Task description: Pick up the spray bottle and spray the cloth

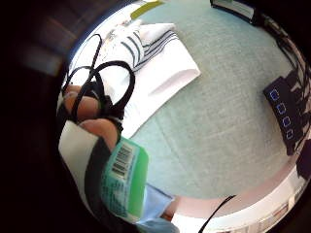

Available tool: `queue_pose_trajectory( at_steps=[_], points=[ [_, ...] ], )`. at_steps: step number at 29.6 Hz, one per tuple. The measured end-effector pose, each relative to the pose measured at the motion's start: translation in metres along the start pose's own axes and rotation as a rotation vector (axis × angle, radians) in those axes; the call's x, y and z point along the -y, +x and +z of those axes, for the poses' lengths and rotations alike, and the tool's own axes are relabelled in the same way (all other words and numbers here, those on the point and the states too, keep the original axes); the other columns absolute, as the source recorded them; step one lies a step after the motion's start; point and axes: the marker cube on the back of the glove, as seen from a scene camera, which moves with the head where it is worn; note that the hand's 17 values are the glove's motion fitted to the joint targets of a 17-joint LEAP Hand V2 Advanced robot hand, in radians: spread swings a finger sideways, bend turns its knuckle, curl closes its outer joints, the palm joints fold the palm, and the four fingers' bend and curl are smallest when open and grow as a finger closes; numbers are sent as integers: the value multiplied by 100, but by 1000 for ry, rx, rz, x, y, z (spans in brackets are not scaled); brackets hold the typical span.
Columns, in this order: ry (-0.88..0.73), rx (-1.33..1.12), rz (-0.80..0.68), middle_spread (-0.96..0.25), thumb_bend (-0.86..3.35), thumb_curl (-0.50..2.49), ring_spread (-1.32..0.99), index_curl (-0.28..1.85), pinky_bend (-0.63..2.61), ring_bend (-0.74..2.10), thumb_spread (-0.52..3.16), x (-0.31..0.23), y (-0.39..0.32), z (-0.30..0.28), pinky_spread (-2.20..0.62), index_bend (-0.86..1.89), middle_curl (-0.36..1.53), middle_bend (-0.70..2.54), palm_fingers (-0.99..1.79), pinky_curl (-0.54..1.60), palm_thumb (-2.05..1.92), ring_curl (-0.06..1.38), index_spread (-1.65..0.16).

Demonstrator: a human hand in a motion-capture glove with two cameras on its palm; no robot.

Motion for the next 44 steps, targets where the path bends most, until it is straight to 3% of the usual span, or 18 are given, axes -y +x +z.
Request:
queue_pose_trajectory(
  at_steps=[36, 44],
  points=[
    [-3, -3, -22, -4, -3, 69, -3, 36, 37, 65, 63, -2, -14, 3, 4, 13, 45, 26, 117, 37, 91, 40, -21],
    [87, 79, -144, -4, -3, 70, -3, 36, 37, 66, 64, -7, -43, 9, 4, 13, 45, 26, 117, 37, 91, 40, -21]
  ],
)
